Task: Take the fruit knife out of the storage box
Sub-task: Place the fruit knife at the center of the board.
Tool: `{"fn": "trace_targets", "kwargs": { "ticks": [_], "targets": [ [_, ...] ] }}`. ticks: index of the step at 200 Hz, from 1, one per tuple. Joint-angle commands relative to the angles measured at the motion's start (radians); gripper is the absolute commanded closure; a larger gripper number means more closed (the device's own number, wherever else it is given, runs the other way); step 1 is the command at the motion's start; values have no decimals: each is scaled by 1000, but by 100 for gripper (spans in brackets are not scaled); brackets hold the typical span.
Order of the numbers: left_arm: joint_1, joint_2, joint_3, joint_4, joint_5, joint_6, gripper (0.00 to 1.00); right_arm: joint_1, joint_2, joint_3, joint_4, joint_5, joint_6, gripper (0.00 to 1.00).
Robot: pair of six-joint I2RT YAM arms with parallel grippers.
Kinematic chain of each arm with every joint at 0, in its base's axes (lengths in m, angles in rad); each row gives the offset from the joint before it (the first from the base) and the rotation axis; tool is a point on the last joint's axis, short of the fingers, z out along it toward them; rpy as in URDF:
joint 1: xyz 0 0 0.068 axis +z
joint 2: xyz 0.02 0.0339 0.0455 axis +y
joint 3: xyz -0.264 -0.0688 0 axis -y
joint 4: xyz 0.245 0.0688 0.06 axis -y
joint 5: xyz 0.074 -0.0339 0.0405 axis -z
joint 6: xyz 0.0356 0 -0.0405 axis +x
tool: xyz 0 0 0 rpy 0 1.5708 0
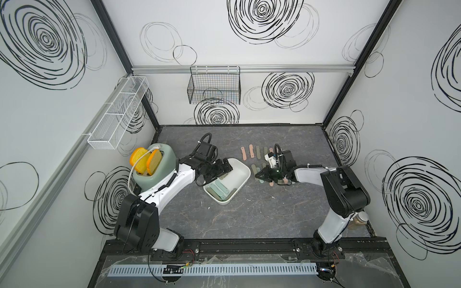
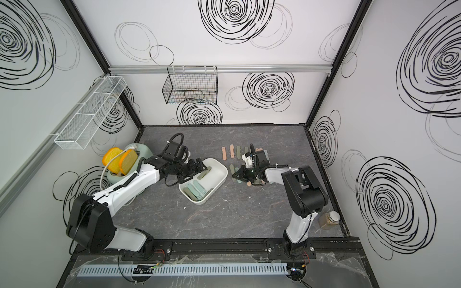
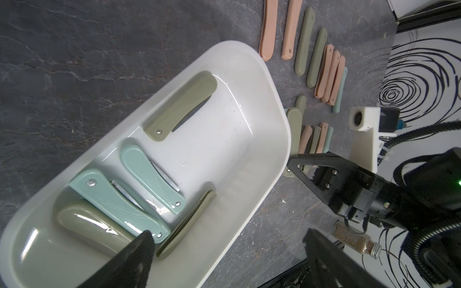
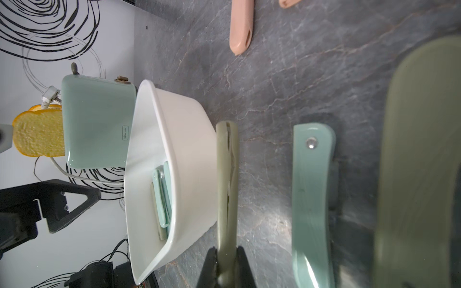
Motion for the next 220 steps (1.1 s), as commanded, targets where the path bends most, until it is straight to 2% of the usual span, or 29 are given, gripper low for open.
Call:
{"fn": "trace_targets", "kwargs": {
  "ticks": [1, 80, 96, 129, 159, 188, 220],
  "targets": [
    [9, 18, 29, 33, 12, 12, 2, 0, 39, 49, -55, -1, -20, 87],
    [15, 45, 33, 48, 26, 4, 2, 5, 119, 130, -166, 21, -36, 69],
    [16, 47, 33, 52, 31, 0, 2, 5, 106, 130, -186, 38, -37, 68],
    [24, 44, 45, 45, 27, 6, 2, 12, -16, 160, -309, 188, -65, 68],
    [38, 30, 48, 27, 10, 19, 2, 61, -101, 287, -452, 321, -132, 66],
    [80, -16, 46, 3, -5, 19, 2, 163, -63, 465, -589, 383, -223, 56],
    [125, -106, 50, -54, -39, 20, 2, 273, 6, 557, -625, 428, -257, 37]
  ]
}}
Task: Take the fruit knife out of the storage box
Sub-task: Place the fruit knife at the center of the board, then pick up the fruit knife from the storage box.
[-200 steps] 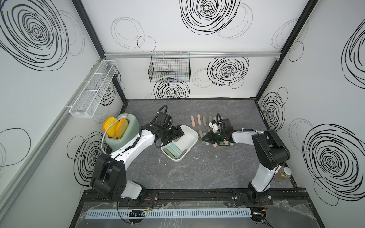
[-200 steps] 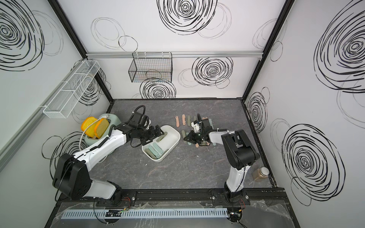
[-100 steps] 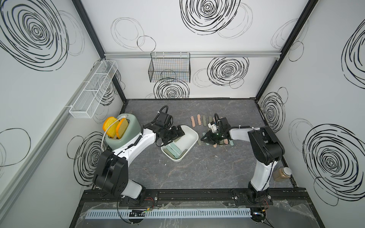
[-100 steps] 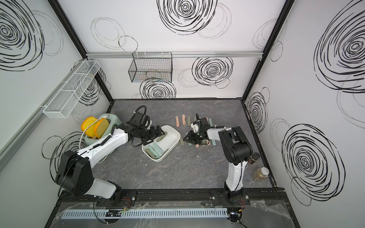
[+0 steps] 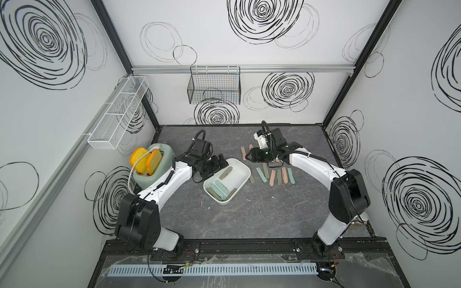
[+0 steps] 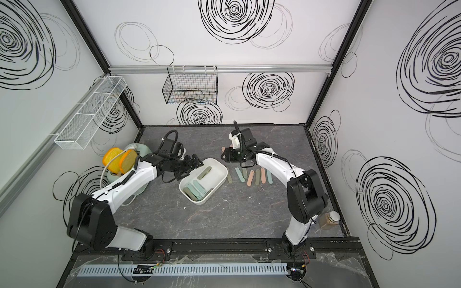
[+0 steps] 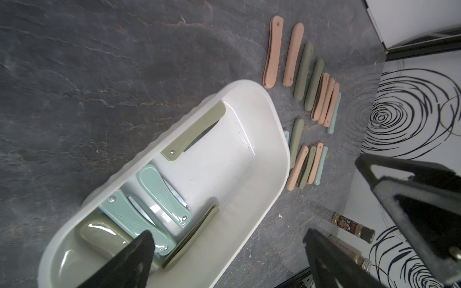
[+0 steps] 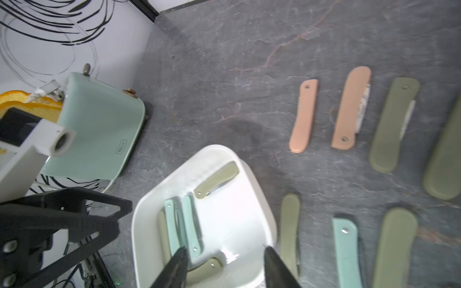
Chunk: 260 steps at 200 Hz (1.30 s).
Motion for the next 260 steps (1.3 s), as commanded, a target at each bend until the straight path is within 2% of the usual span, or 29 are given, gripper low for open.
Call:
{"fn": "trace_targets", "kwargs": {
  "ticks": [1, 26, 73, 118, 158, 188, 222, 260],
  "targets": [
    [34, -96, 29, -53, -44, 15, 2, 67, 63, 35, -127, 67, -61, 36],
    [67, -207, 23, -127, -96, 35, 2, 140, 139, 96, -148, 94, -85, 24],
    [103, -442, -35, -222, -154, 79, 2, 280, 289, 220, -201, 216, -134, 19],
    [138, -595, -62, -344, -189, 136, 2, 385, 410, 303, -249, 382, -129, 24],
    [152, -649, -57, -412, -163, 160, 2, 431, 506, 375, -267, 492, -105, 30],
    [165, -666, -54, -439, -133, 165, 2, 434, 560, 426, -277, 525, -96, 44],
    [170, -682, -66, -444, -113, 169, 2, 431, 593, 449, -279, 548, -102, 49],
    [173, -682, -89, -434, -104, 174, 2, 431, 625, 453, -295, 518, -115, 53]
  ]
}}
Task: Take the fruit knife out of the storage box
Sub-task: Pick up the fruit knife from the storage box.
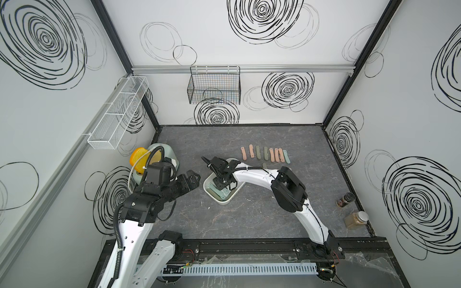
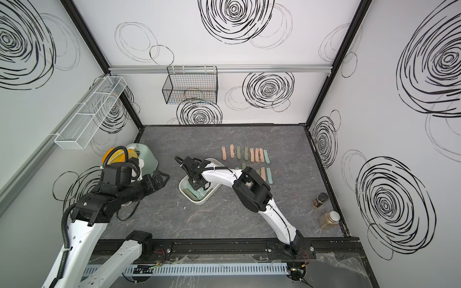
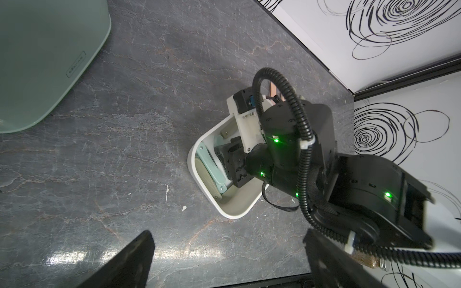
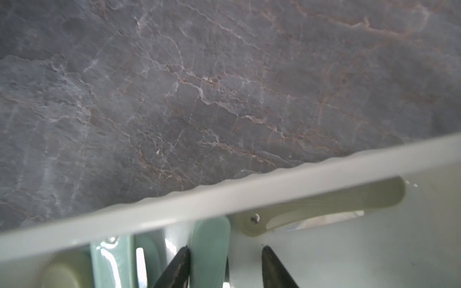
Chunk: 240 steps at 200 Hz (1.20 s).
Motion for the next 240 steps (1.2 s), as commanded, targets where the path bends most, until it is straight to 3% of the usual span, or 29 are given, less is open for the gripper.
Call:
{"fn": "trace_targets", "kwargs": {
  "ticks": [1, 23, 49, 62, 127, 240],
  "targets": [
    [11, -2, -24, 7, 16, 24, 2, -2, 44, 3, -70, 2, -9, 54],
    [12, 1, -37, 21, 25, 19, 2, -5, 52, -6, -70, -34, -12, 63],
    [14, 8, -49, 35, 34, 17, 2, -11, 64, 5, -78, -66, -9, 85],
    [15, 13, -53, 42, 38, 17, 2, -15, 67, 19, -88, -69, -7, 88],
    [15, 39, -72, 95, 61, -6, 2, -53, 35, 173, -187, -41, -6, 90],
    [-21, 133, -96, 258, 103, -81, 2, -141, -76, 201, -219, -84, -12, 88]
  ]
}}
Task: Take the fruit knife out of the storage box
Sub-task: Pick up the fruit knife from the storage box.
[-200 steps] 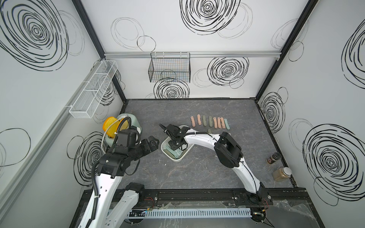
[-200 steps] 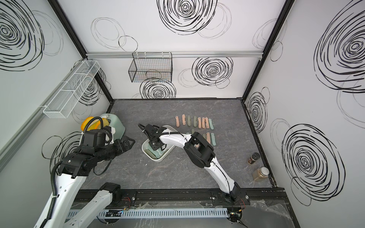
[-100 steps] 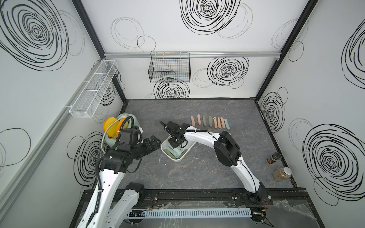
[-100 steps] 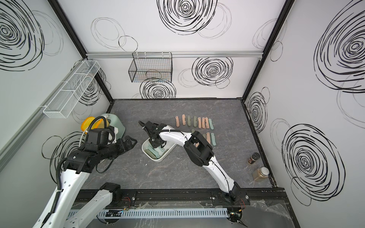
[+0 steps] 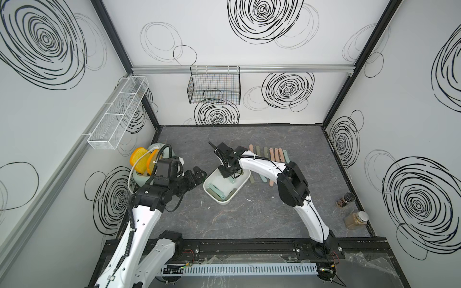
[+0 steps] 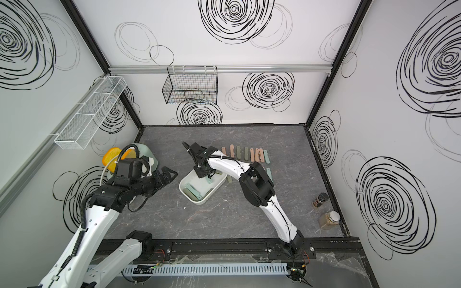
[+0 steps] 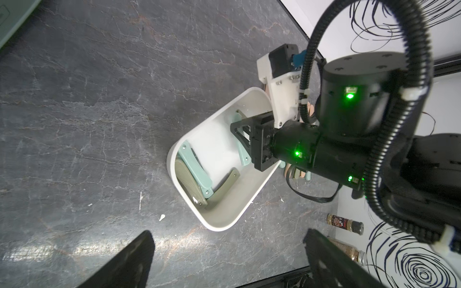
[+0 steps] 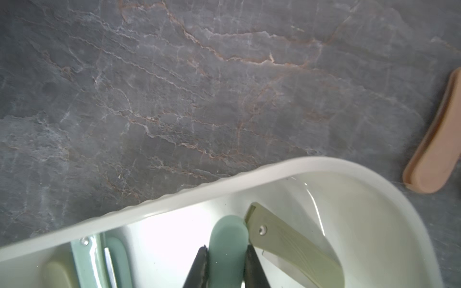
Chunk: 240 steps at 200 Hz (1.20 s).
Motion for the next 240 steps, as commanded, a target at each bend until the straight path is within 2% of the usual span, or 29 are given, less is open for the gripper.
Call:
{"fn": "trace_targets", "kwargs": {
  "ticks": [1, 46, 107, 183, 240],
  "targets": [
    [-20, 27, 7, 71, 2, -16, 2, -20, -73, 35, -42, -23, -8, 88],
    [-87, 82, 9, 125, -30, -48, 2, -52, -110, 35, -25, -83, -38, 87],
    [-169, 180, 57, 182, -71, -60, 2, -119, -158, 11, -31, -88, -41, 86],
    [-316, 332, 111, 267, -108, -82, 2, -277, -307, -246, 60, -112, -50, 86],
    [-366, 406, 115, 284, -112, -68, 2, -334, -278, -357, 126, -171, -58, 86]
  ]
}}
